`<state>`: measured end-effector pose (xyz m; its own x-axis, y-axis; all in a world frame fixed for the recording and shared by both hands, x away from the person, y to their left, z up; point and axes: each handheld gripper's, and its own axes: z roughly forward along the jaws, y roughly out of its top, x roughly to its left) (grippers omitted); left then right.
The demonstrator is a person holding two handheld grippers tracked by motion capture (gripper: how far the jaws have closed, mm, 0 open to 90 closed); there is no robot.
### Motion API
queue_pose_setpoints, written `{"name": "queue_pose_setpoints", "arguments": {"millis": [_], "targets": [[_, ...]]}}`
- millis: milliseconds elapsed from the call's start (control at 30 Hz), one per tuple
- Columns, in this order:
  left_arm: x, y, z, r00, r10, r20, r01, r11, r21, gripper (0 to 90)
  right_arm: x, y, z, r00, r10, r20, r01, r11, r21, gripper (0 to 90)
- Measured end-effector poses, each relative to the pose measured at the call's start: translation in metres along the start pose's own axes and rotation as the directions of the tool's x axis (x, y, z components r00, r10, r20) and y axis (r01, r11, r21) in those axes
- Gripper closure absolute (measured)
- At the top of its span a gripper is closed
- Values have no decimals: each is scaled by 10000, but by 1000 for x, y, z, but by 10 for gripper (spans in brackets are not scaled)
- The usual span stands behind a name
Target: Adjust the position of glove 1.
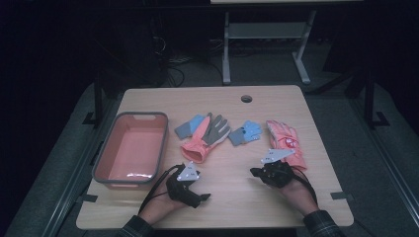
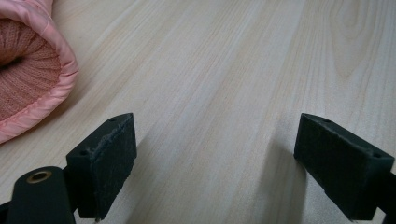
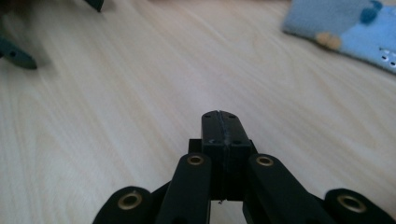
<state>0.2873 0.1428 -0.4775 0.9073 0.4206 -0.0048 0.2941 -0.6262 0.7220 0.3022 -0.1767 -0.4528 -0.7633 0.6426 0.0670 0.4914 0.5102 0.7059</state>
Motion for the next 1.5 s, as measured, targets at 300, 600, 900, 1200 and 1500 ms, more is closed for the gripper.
{"name": "queue_pose_setpoints", "arguments": {"millis": [300,600,900,1200,1500], "targets": [[0,0,0,10000,48,-10,-48,10000,39,123,-9,23,17,9997,235,86,-237,9996,153,898],[0,0,0,10000,-11,32,11,10000,-4,123,-23,47,30,9982,525,297,-520,9985,-145,898],[1,1,0,10000,54,33,-54,10000,50,123,-45,68,45,9931,897,754,-871,9955,-370,898],[1,1,0,10000,26,34,-26,10000,37,123,-65,77,64,9857,1330,1037,-1305,9910,-309,898],[1,1,0,10000,46,33,-47,10000,43,123,-77,79,82,9799,1519,1296,-1560,9875,219,899]]}}
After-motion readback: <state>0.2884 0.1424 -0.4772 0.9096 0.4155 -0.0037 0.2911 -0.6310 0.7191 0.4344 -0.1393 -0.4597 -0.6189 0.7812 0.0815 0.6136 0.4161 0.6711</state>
